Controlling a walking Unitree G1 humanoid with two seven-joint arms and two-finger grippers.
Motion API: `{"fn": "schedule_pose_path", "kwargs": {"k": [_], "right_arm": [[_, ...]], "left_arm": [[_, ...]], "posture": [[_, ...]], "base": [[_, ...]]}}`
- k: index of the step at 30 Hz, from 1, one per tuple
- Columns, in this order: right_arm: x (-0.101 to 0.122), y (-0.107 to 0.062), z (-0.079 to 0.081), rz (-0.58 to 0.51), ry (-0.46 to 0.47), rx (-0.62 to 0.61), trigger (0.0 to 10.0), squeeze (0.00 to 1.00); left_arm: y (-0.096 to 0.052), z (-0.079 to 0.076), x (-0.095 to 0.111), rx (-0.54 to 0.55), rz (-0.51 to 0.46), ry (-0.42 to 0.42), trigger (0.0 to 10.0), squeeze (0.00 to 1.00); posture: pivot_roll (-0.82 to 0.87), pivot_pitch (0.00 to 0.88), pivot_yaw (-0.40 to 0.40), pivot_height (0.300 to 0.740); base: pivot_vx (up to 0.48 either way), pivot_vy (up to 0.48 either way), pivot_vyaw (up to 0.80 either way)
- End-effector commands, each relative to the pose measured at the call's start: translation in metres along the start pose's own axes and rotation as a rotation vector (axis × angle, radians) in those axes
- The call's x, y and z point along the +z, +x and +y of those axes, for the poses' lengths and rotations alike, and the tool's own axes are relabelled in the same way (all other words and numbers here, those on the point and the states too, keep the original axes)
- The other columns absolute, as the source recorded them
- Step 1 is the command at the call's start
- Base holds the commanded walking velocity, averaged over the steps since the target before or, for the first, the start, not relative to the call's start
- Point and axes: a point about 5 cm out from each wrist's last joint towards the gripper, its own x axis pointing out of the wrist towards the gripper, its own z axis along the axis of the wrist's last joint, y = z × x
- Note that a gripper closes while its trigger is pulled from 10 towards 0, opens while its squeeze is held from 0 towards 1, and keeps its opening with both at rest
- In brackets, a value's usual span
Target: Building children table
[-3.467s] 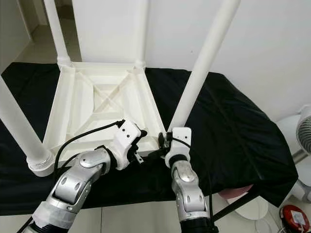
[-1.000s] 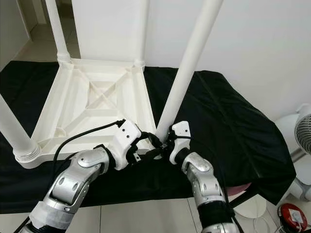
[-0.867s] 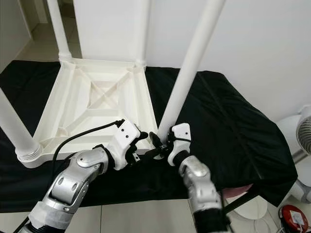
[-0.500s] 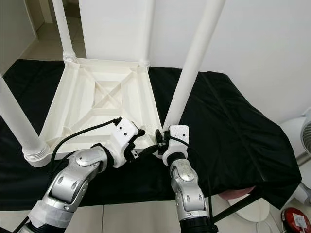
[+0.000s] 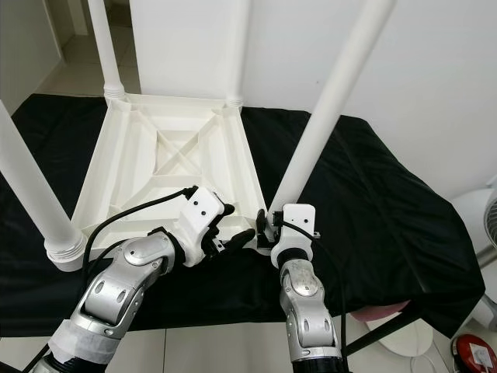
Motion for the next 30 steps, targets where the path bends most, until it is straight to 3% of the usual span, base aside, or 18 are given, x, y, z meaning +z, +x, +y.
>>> {"fn": "schedule_pose_path", "kwargs": {"k": [1, 8, 9, 10, 13, 14, 15, 17, 18, 19, 24, 25, 30], "right_arm": [[-0.002, 0.003, -0.014, -0.003, -0.004, 0.007, 10.0, 1.0], [0.001, 0.008, -0.028, 0.003, 0.035, 0.11, 10.0, 1.0], [0.002, 0.008, -0.029, 0.004, 0.043, 0.122, 10.0, 0.09], [0.003, 0.009, -0.03, -0.001, 0.053, 0.166, 10.0, 0.0], [0.003, 0.009, -0.03, -0.001, 0.053, 0.166, 10.0, 0.0], [0.006, 0.01, -0.029, -0.01, 0.026, 0.251, 10.0, 0.0], [0.006, 0.01, -0.029, -0.01, 0.026, 0.251, 10.0, 0.0], [0.011, 0.015, -0.027, -0.023, -0.068, 0.477, 10.0, 0.0], [0.011, 0.015, -0.027, -0.023, -0.068, 0.477, 10.0, 0.0], [0.011, 0.018, -0.027, -0.023, -0.105, 0.556, 10.0, 0.0], [0.011, 0.023, -0.027, -0.019, -0.155, 0.646, 10.0, 0.0], [0.01, 0.03, -0.027, 0.006, -0.199, 0.721, 10.0, 0.0], [0.006, 0.037, -0.028, 0.053, -0.226, 0.793, 10.0, 0.0]], "left_arm": [[0.002, -0.001, -0.001, 0.024, 0.004, 0.004, 10.0, 0.0], [0.001, -0.001, -0.002, 0.025, 0.007, 0.006, 10.0, 0.0], [0.001, -0.001, -0.002, 0.025, 0.008, 0.006, 10.0, 0.0], [0.001, -0.001, -0.003, 0.026, 0.009, 0.006, 10.0, 0.0], [0.001, -0.001, -0.003, 0.026, 0.009, 0.006, 10.0, 0.0], [0.001, -0.001, -0.003, 0.025, 0.009, 0.006, 10.0, 0.0], [0.001, -0.001, -0.003, 0.025, 0.009, 0.006, 10.0, 0.0], [0.003, -0.003, -0.003, 0.017, 0.008, 0.008, 10.0, 0.0], [0.003, -0.003, -0.003, 0.017, 0.008, 0.008, 10.0, 0.0], [0.003, -0.004, -0.003, 0.013, 0.007, 0.01, 10.0, 0.0], [0.004, -0.004, -0.003, 0.009, 0.007, 0.012, 10.0, 0.0], [0.003, -0.005, -0.003, 0.008, 0.01, 0.013, 10.0, 0.0], [0.0, -0.003, -0.004, 0.015, 0.015, 0.018, 10.0, 0.0]], "posture": [[0.0, 0.0, -0.126, 0.74], [0.0, 0.0, -0.129, 0.74], [0.0, 0.0, -0.129, 0.74], [0.0, 0.0, -0.129, 0.74], [0.0, 0.0, -0.129, 0.74], [-0.01, 0.0, -0.129, 0.74], [-0.01, 0.0, -0.129, 0.74], [-0.01, 0.0, -0.126, 0.74], [-0.01, 0.0, -0.126, 0.74], [-0.01, 0.0, -0.126, 0.74], [0.0, 0.0, -0.125, 0.74], [0.0, 0.0, -0.124, 0.74], [0.01, 0.0, -0.127, 0.74]], "base": [[0.0, 0.0, 0.0], [0.0, 0.0, 0.0], [0.0, 0.0, 0.0], [0.0, 0.0, 0.0], [0.0, 0.0, 0.0], [0.0, 0.0, 0.0], [0.0, 0.0, 0.0], [0.0, 0.0, 0.0], [0.0, 0.0, 0.0], [0.0, 0.0, 0.0], [0.0, 0.0, 0.0], [0.0, 0.0, 0.0], [0.0, 0.0, 0.0]]}}
